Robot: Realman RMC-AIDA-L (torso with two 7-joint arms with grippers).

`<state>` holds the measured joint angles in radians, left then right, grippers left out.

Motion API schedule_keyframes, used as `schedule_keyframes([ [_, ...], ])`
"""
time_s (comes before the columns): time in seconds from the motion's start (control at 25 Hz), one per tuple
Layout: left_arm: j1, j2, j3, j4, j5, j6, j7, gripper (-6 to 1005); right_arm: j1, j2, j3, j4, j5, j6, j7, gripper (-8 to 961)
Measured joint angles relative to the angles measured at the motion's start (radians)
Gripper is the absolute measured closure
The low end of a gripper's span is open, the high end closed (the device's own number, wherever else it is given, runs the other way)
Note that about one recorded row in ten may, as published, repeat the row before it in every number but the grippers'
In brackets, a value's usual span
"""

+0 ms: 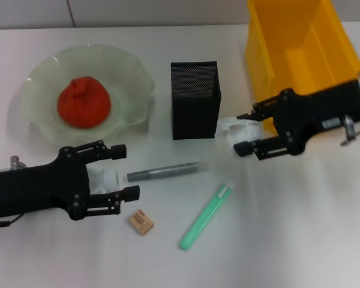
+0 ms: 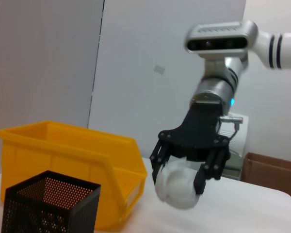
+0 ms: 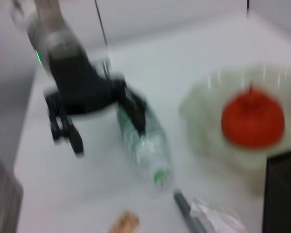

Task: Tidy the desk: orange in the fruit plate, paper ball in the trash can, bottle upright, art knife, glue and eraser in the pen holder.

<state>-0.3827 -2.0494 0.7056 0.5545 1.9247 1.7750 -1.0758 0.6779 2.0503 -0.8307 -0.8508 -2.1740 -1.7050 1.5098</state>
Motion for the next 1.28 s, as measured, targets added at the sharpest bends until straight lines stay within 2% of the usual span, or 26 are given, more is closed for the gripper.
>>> schedule_keyframes([
  [0.12, -0.003, -0.002, -0.003, 0.0, -0.002, 0.0, 0.0, 174, -0.089, -0.011, 0.027, 0.143, 0.198, 0.012, -0.188, 386],
  [0.28, -0.003, -0.002, -0.012, -0.005, -0.007, 0.001, -0.001, 174, -0.137, -0.01, 0.075, 0.246, 0.301, 0.015, -0.323, 375],
  [0.36, -0.002, -0.003, -0.012, -0.007, -0.009, 0.005, -0.001, 174, -0.171, -0.001, 0.17, 0.331, 0.341, 0.017, -0.423, 369],
  [0.44, -0.002, -0.003, -0.012, -0.007, -0.009, 0.006, -0.001, 174, -0.173, 0.001, 0.193, 0.344, 0.342, 0.019, -0.434, 364],
  [0.48, -0.002, -0.003, -0.011, -0.007, -0.009, 0.006, -0.001, 174, -0.178, 0.011, 0.265, 0.369, 0.343, 0.038, -0.462, 361],
  [0.6, -0.002, -0.003, -0.011, -0.007, -0.009, 0.006, -0.001, 174, -0.181, 0.019, 0.299, 0.375, 0.344, 0.057, -0.476, 353],
  [0.64, -0.003, -0.003, -0.008, -0.007, -0.009, 0.006, -0.001, 174, -0.187, 0.028, 0.354, 0.394, 0.355, 0.093, -0.515, 350],
  [0.72, -0.003, -0.003, -0.007, -0.007, -0.009, 0.009, -0.001, 174, -0.192, 0.03, 0.398, 0.434, 0.388, 0.126, -0.572, 345],
  [0.92, -0.003, -0.003, -0.009, -0.008, -0.009, 0.014, -0.001, 175, -0.212, 0.03, 0.437, 0.493, 0.515, 0.205, -0.662, 331],
  [1.28, -0.003, -0.003, -0.012, -0.008, -0.009, 0.021, -0.001, 175, -0.202, 0.032, 0.439, 0.52, 0.608, 0.314, -0.72, 306],
])
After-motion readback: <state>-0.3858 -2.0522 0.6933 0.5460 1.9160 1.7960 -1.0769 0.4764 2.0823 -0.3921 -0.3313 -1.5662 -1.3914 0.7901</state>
